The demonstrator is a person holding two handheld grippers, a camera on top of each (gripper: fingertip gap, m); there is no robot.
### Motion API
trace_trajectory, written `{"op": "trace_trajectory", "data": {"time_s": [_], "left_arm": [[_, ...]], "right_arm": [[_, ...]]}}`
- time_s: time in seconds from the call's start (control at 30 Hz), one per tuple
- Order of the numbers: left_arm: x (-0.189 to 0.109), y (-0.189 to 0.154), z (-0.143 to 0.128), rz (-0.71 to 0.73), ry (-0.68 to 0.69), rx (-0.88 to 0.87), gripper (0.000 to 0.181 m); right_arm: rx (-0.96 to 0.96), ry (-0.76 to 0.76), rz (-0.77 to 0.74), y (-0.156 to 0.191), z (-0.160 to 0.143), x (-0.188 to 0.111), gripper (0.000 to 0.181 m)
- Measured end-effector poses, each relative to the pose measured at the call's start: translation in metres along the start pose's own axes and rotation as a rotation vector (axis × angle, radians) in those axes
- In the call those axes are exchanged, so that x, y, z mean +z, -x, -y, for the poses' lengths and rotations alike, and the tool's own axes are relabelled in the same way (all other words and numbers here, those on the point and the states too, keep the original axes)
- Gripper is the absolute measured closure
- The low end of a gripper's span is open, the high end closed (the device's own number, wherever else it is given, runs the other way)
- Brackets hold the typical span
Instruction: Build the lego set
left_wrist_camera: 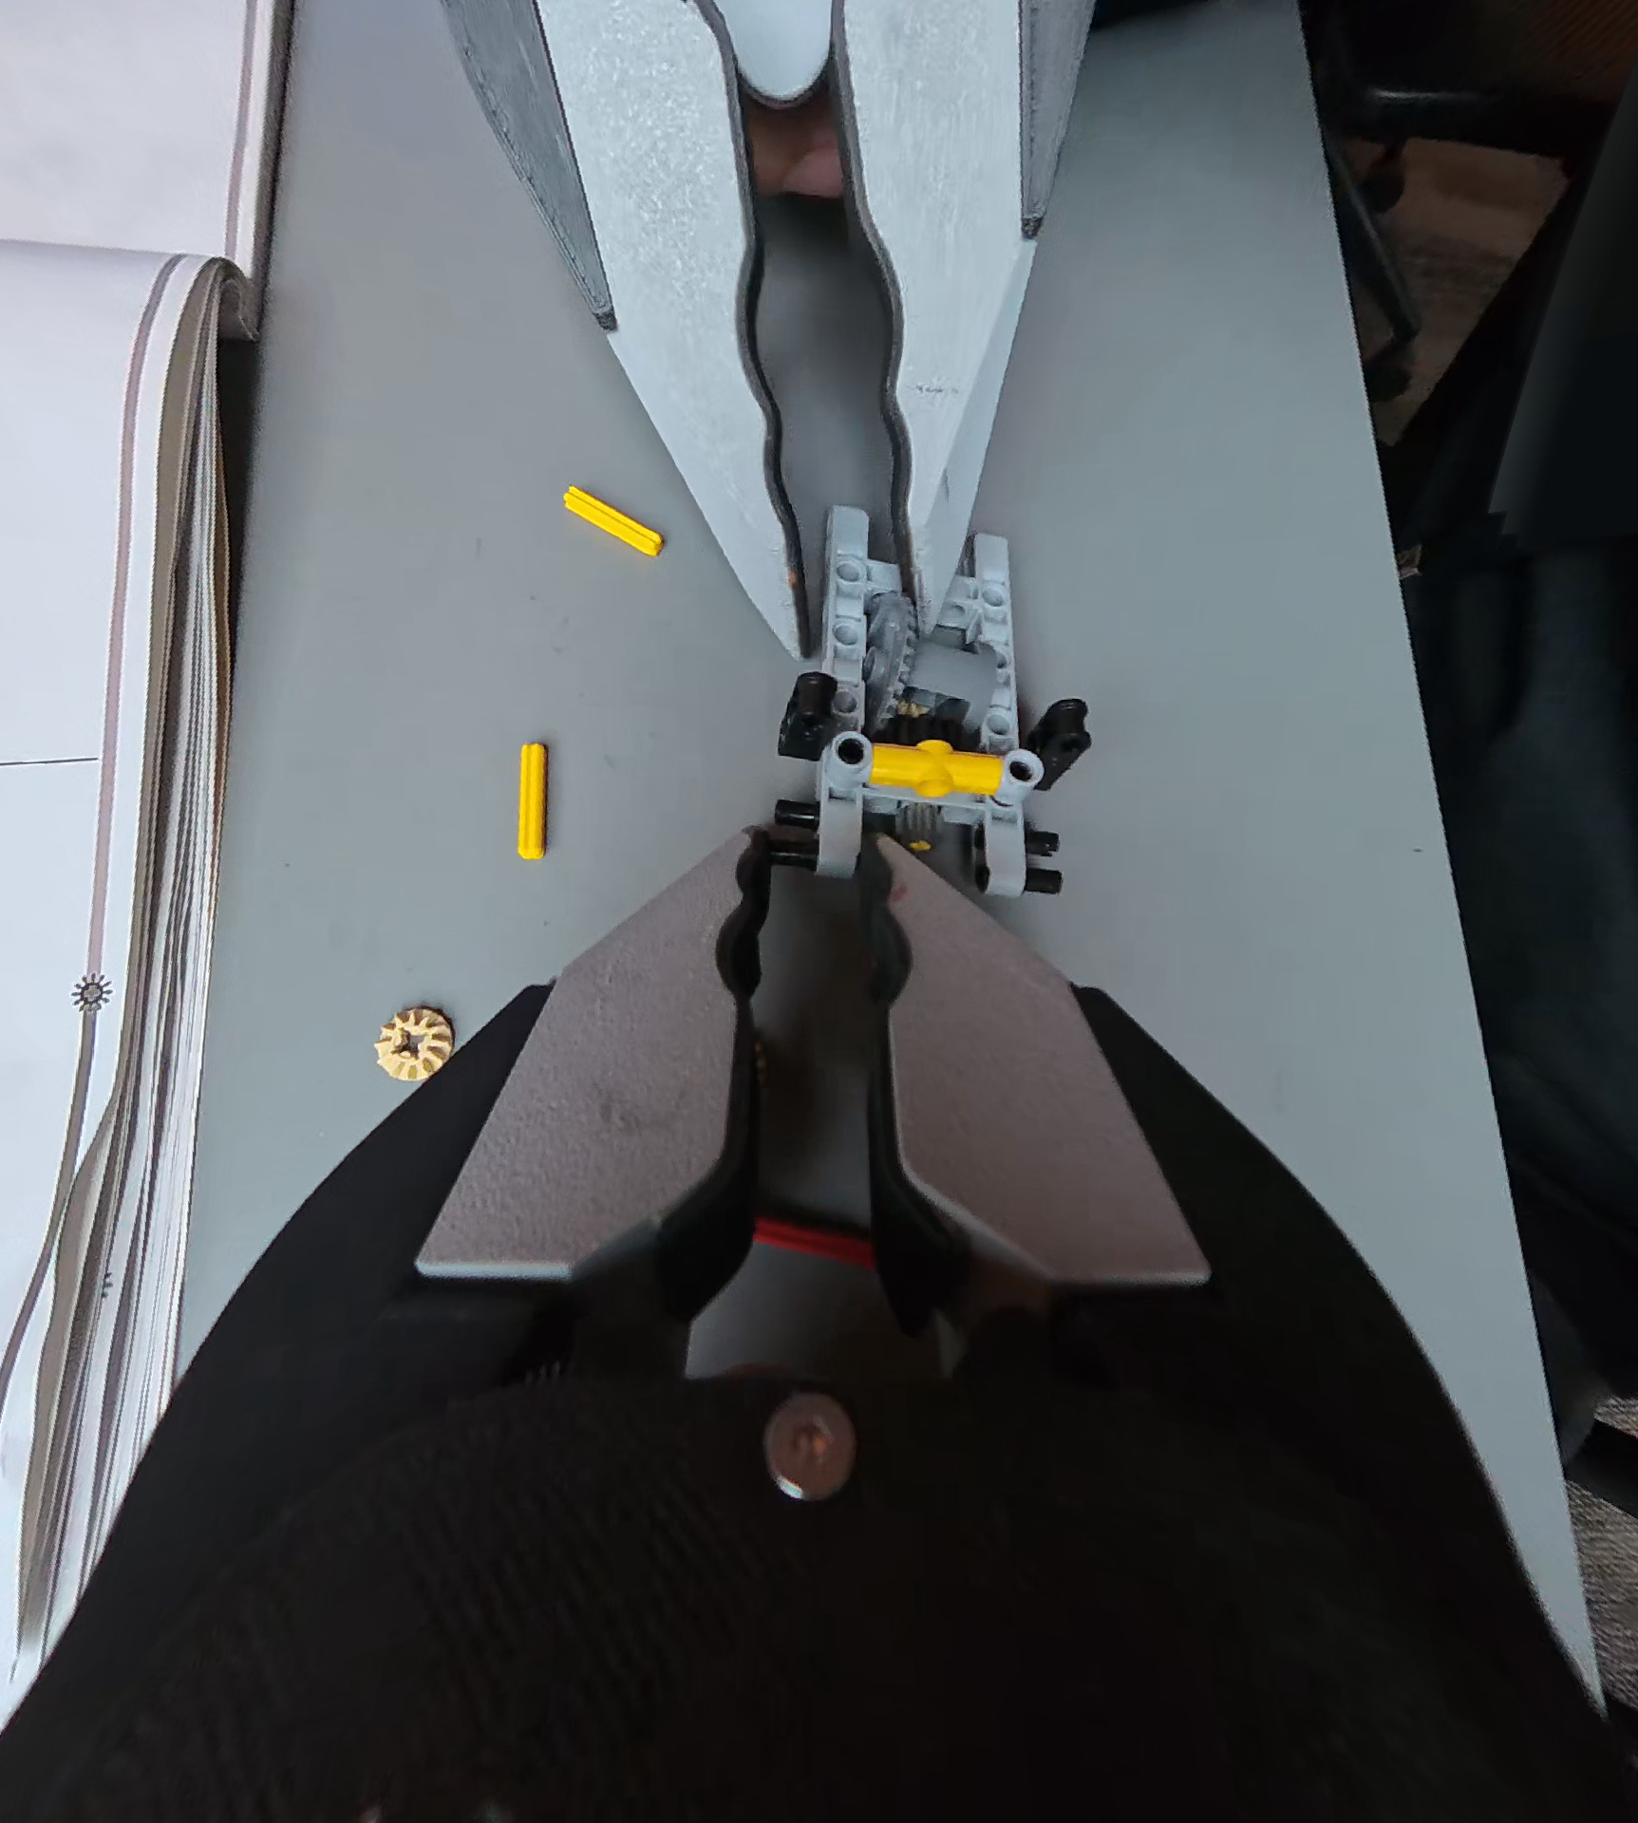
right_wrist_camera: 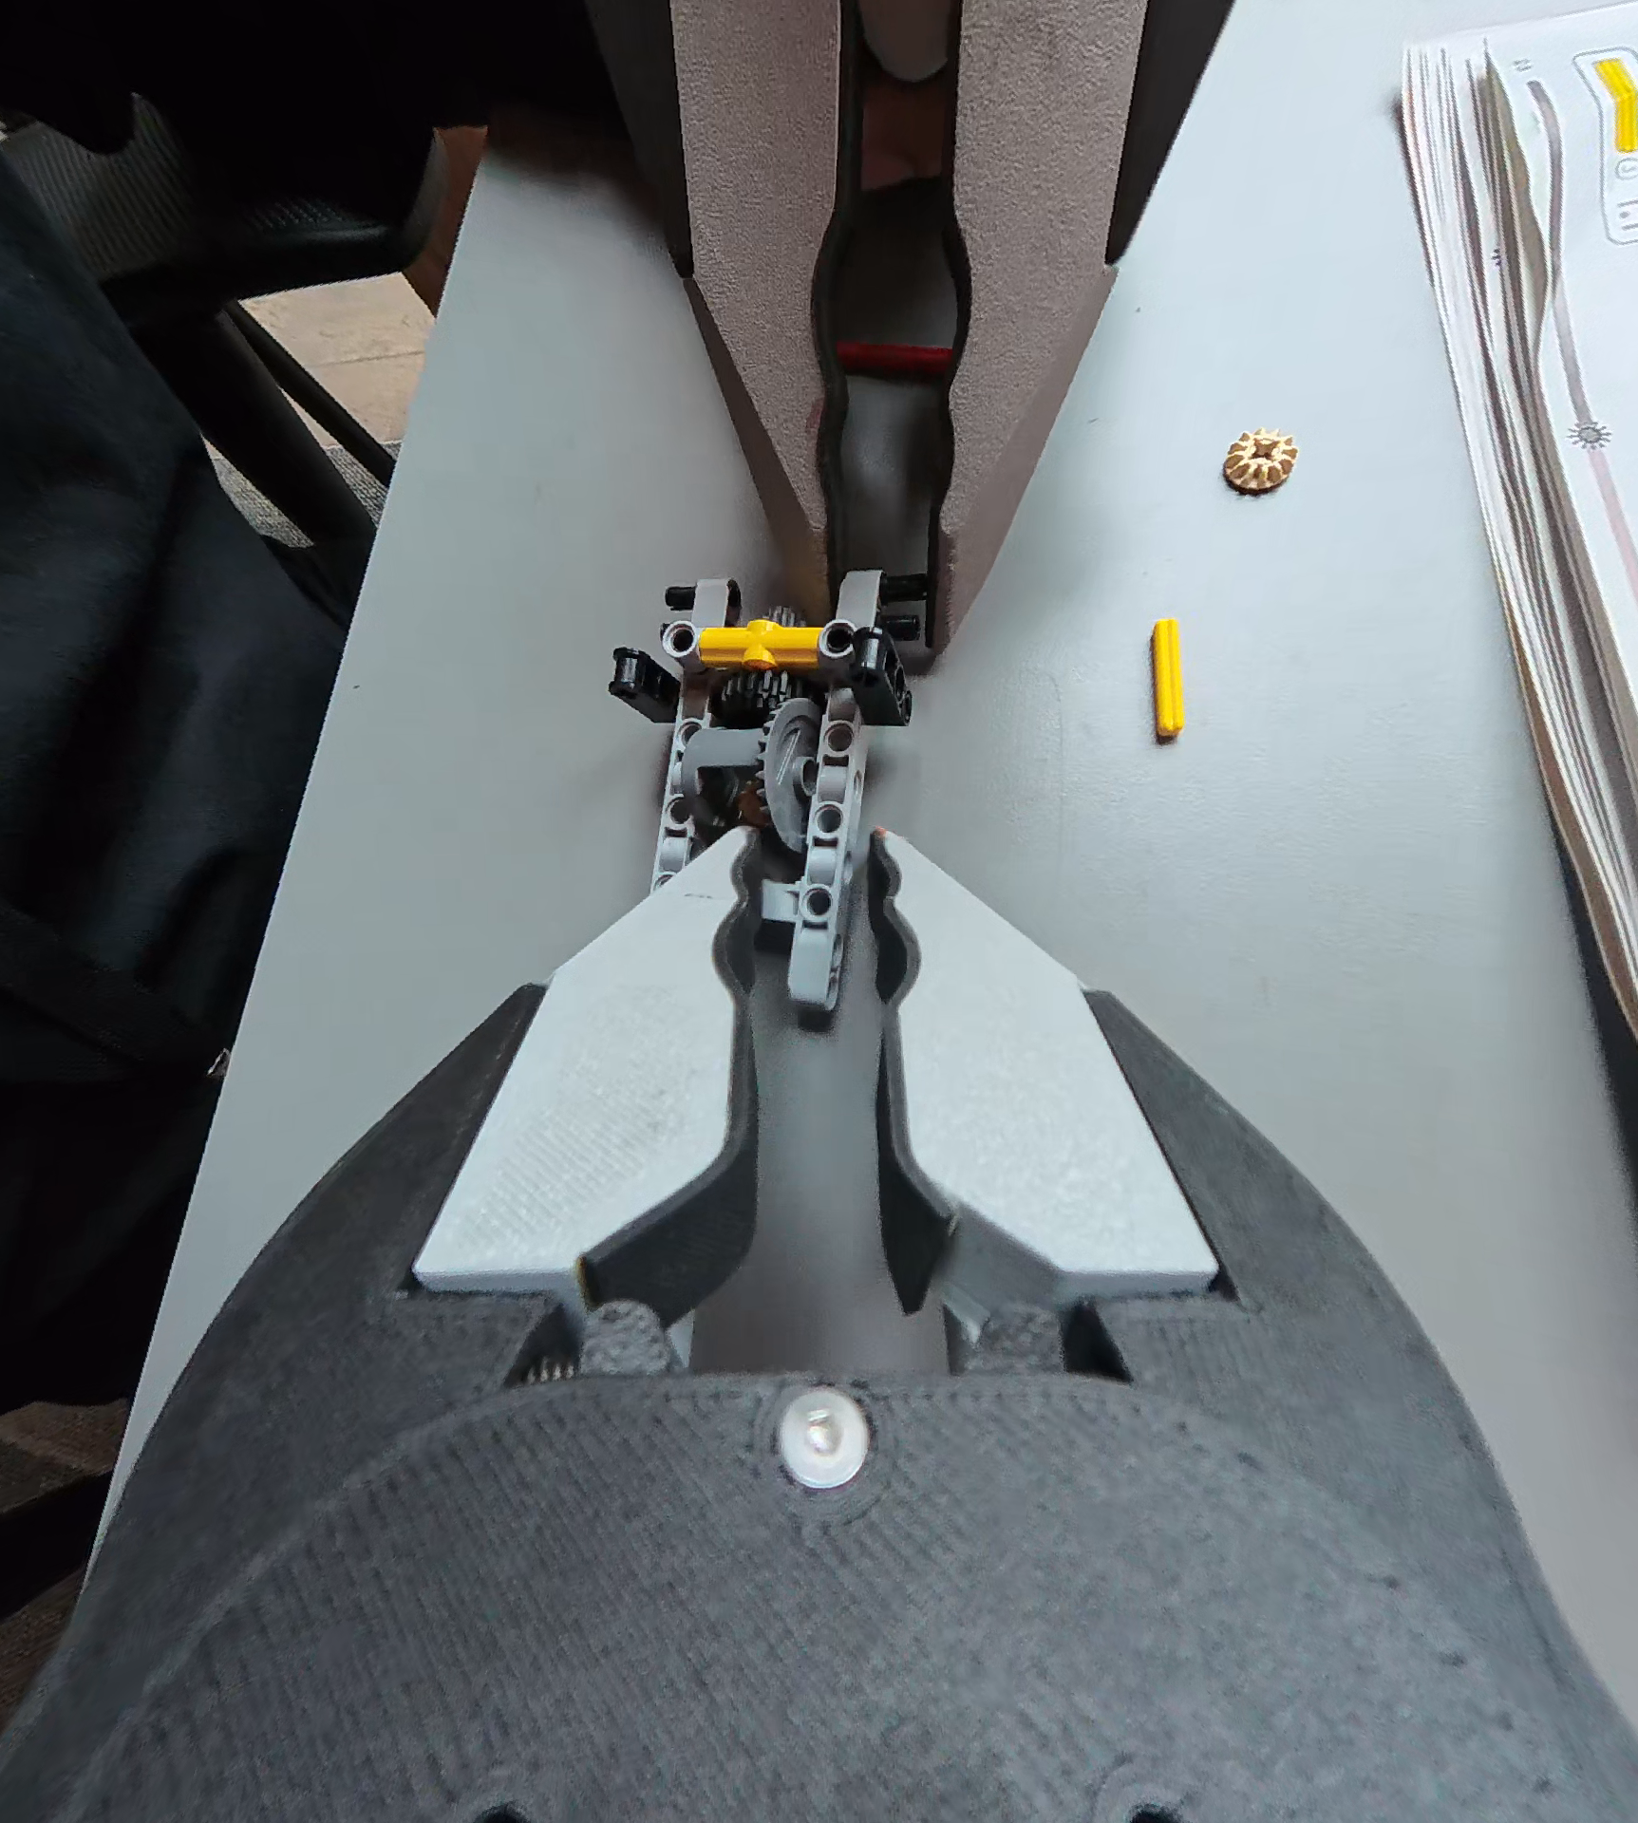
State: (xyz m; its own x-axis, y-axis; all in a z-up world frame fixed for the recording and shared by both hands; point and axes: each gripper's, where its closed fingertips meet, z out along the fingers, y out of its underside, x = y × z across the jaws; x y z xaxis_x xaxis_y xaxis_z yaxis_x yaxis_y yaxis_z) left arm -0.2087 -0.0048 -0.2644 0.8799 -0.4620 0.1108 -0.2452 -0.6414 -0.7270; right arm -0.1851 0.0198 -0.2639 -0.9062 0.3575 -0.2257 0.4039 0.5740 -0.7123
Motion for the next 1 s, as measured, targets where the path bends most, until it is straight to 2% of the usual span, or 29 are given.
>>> {"op": "trace_trajectory", "data": {"time_s": [0.27,0.37,0.67,1.0], "left_arm": [[-0.002,0.002,0.002,0.056,-0.021,0.046,0.167],[-0.003,0.002,0.002,0.061,-0.026,0.05,0.167],[-0.002,0.001,0.002,0.079,-0.021,0.08,0.167],[-0.003,0.001,0.003,0.089,-0.035,0.095,0.167]], "right_arm": [[-0.101,-0.054,-0.059,0.002,0.011,-0.013,0.163],[-0.156,-0.081,-0.076,0.007,0.018,-0.016,0.168],[-0.211,-0.022,-0.129,0.004,0.011,-0.005,0.181],[-0.189,-0.034,-0.125,0.002,0.012,-0.008,0.174]]}}
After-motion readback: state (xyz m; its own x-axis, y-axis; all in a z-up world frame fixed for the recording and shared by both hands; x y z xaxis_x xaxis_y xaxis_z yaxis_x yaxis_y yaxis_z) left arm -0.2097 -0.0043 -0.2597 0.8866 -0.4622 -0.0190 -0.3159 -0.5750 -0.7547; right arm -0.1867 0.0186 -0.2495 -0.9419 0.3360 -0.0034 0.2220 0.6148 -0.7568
